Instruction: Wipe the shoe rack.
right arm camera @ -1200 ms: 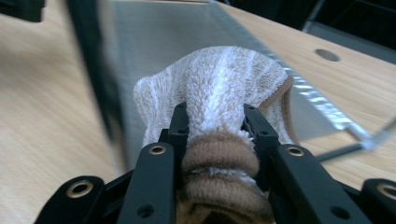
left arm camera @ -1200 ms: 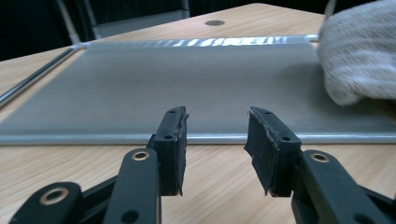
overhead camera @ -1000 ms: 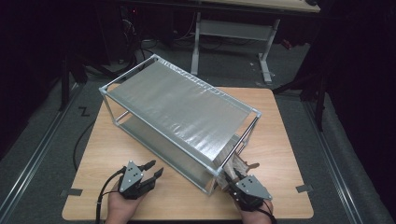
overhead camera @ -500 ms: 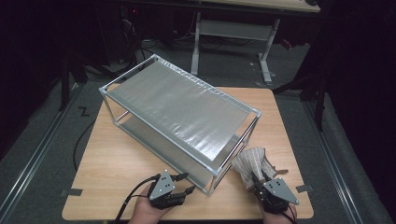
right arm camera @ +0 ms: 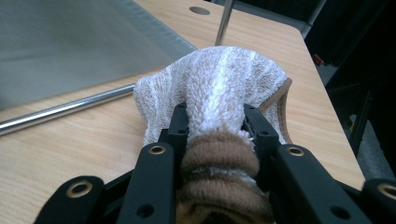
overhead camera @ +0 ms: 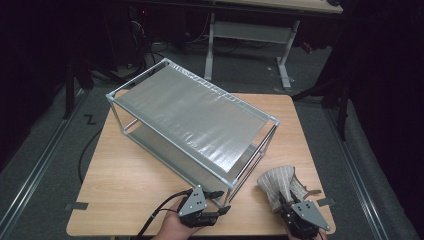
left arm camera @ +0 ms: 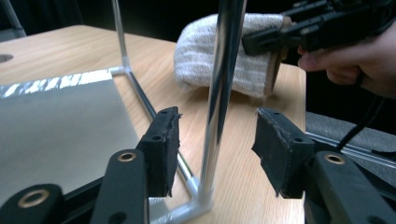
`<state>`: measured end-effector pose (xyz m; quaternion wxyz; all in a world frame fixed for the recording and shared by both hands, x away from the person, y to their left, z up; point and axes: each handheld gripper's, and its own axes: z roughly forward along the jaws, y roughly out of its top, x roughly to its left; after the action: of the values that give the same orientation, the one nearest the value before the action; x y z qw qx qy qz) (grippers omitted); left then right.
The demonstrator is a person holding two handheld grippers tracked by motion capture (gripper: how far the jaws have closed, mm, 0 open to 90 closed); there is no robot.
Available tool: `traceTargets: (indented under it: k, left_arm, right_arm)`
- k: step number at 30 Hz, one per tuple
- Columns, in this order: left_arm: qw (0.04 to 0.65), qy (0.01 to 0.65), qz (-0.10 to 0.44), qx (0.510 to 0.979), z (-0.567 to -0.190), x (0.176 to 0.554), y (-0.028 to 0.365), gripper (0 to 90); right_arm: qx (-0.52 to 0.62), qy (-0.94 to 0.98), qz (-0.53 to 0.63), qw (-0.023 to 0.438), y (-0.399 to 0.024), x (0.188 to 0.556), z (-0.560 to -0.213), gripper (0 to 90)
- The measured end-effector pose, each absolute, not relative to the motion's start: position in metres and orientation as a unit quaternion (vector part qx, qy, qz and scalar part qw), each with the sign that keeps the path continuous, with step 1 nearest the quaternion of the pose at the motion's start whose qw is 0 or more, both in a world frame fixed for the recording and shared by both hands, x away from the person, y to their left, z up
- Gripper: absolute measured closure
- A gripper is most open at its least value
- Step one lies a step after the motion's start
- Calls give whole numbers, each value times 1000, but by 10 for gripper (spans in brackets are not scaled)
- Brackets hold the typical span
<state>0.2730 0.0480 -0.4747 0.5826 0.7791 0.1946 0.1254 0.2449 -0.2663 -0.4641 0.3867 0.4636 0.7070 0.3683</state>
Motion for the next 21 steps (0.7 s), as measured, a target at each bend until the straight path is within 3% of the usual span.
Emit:
traceTargets:
  k: [9, 13, 21]
  left_arm:
    - [601, 189, 133, 765, -467, 277, 40, 662]
    - [593, 185, 148, 770, -465, 275, 40, 802]
    - [591, 185, 152, 770, -465, 265, 50, 803]
  right_arm:
    - [473, 702, 363, 389, -272, 236, -465, 694]
    - [472, 703, 364, 388, -272, 236, -466, 693]
    - [449, 704, 384, 393, -259, 244, -461, 694]
